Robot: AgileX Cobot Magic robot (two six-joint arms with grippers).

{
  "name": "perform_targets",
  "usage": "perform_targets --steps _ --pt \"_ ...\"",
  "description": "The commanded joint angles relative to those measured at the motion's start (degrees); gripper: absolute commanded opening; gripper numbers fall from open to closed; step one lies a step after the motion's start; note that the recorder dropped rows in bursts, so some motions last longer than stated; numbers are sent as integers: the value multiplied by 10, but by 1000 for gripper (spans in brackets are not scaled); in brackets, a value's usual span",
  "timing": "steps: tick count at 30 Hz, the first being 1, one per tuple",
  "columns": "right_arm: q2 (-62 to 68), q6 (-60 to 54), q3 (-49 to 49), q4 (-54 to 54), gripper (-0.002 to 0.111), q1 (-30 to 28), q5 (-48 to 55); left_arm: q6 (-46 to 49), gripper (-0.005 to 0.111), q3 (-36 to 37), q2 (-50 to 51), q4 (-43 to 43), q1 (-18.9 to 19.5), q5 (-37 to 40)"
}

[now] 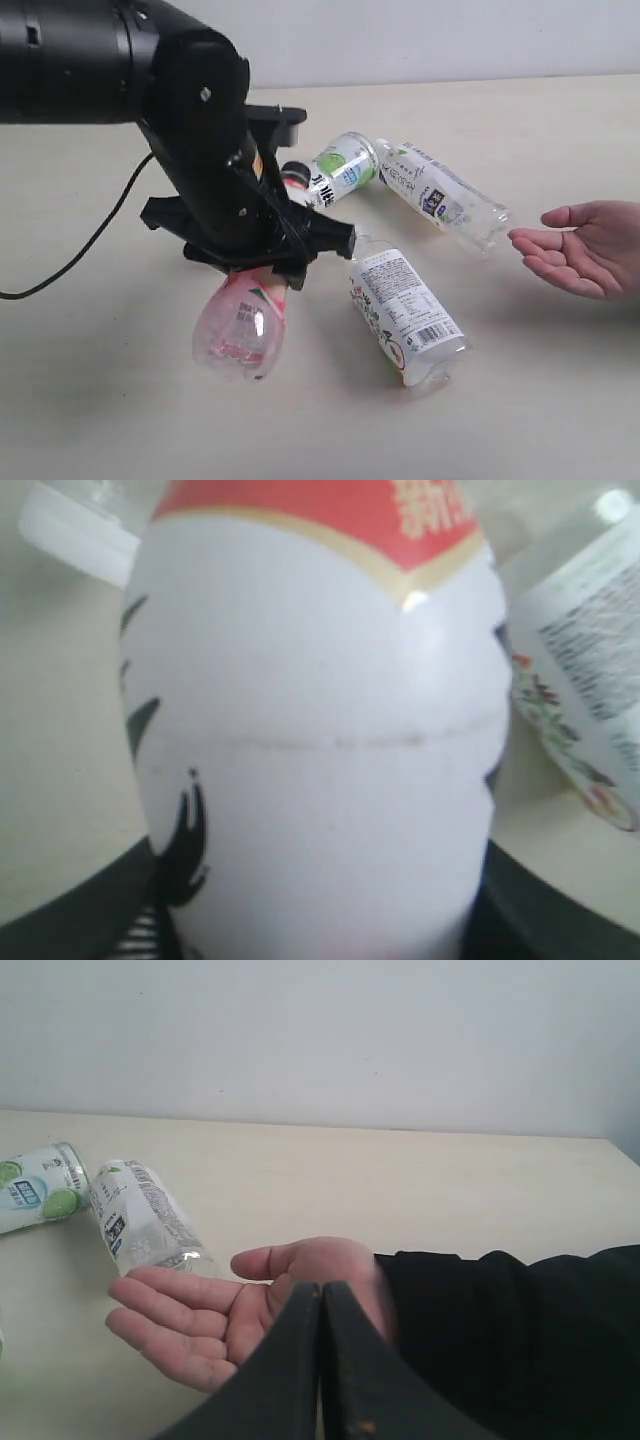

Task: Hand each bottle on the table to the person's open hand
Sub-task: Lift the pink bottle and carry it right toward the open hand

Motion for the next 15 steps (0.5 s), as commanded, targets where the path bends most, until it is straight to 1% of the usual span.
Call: perform_targets --steps 1,2,4,5,7,8,10,15 --pt "-4 1 2 -3 0 1 -3 10 0 -30 -32 -80 -3 -17" --pt "-4 1 2 -3 0 1 -3 26 0 -35 -35 -113 -3 -33" --pt "-4 1 2 -3 0 1 -3 81 0 -44 -35 -217 -3 -79" --pt "-4 1 2 -3 0 1 -3 114 0 -45 -35 -280 -3 -118" --pt "-4 1 2 -3 0 1 -3 137 0 -45 -35 -335 -4 -158" --pt "-4 1 2 -3 0 1 -3 137 0 -45 -35 -349 -4 -188" --pt "-4 1 2 -3 0 1 -3 135 0 -45 -34 -354 -6 -213" --pt "-4 1 2 -3 0 1 -3 134 0 -76 -34 -348 -22 -225"
